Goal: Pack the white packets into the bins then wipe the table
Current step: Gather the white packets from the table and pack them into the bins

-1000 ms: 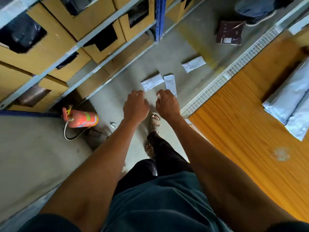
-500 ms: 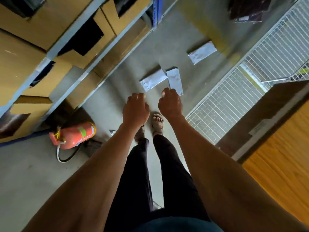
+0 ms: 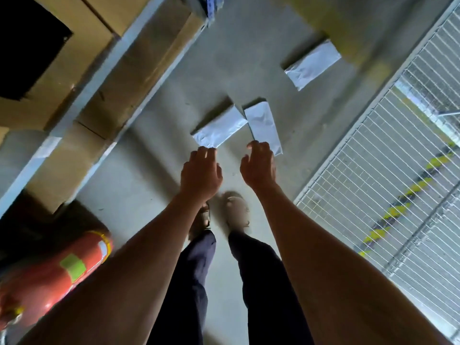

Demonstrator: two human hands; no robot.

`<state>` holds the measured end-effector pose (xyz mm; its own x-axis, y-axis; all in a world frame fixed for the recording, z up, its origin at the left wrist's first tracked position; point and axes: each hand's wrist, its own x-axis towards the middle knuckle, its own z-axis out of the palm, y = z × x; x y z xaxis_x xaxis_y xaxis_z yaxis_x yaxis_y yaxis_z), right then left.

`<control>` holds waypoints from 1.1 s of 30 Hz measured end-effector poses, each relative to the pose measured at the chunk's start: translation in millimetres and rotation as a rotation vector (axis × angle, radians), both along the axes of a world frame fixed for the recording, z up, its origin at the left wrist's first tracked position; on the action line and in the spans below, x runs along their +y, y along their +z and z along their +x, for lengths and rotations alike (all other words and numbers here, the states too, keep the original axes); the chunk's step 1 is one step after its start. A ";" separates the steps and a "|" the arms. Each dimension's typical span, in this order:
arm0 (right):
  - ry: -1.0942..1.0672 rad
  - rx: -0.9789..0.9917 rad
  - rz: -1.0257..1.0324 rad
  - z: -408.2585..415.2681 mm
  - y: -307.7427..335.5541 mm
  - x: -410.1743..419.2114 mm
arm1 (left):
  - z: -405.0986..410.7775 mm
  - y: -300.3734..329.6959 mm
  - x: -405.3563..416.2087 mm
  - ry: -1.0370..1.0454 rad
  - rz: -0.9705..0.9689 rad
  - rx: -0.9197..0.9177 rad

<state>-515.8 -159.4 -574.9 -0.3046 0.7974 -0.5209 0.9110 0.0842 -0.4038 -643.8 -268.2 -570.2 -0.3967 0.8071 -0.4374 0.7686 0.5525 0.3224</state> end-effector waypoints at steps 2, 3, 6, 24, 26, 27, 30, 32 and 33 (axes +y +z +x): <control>0.037 -0.005 0.038 1.0 -47.8 11.4 | -9.5 -49.0 12.9 -0.049 -0.010 0.009; 0.060 -0.009 0.050 3.0 -67.1 16.7 | -13.7 -67.8 18.5 -0.073 -0.012 0.009; 0.137 -0.036 0.084 8.2 -134.8 33.0 | -26.2 -137.6 35.8 -0.180 0.017 0.028; 0.337 -0.259 0.204 46.4 -357.7 121.0 | -43.2 -360.4 112.7 -0.366 -0.008 0.113; 0.363 -0.276 0.267 47.9 -359.9 120.2 | -43.3 -365.8 110.1 -0.379 0.048 0.148; 0.371 -0.277 0.287 47.1 -360.1 119.6 | -43.2 -366.4 109.7 -0.383 0.069 0.159; 0.402 -0.249 0.309 42.7 -357.0 114.8 | -42.2 -363.4 110.7 -0.371 0.098 0.165; 0.384 -0.202 0.298 40.8 -356.1 111.5 | -40.0 -360.1 112.3 -0.347 0.112 0.162; 0.369 -0.175 0.295 39.6 -355.5 109.9 | -38.7 -358.1 113.4 -0.337 0.118 0.162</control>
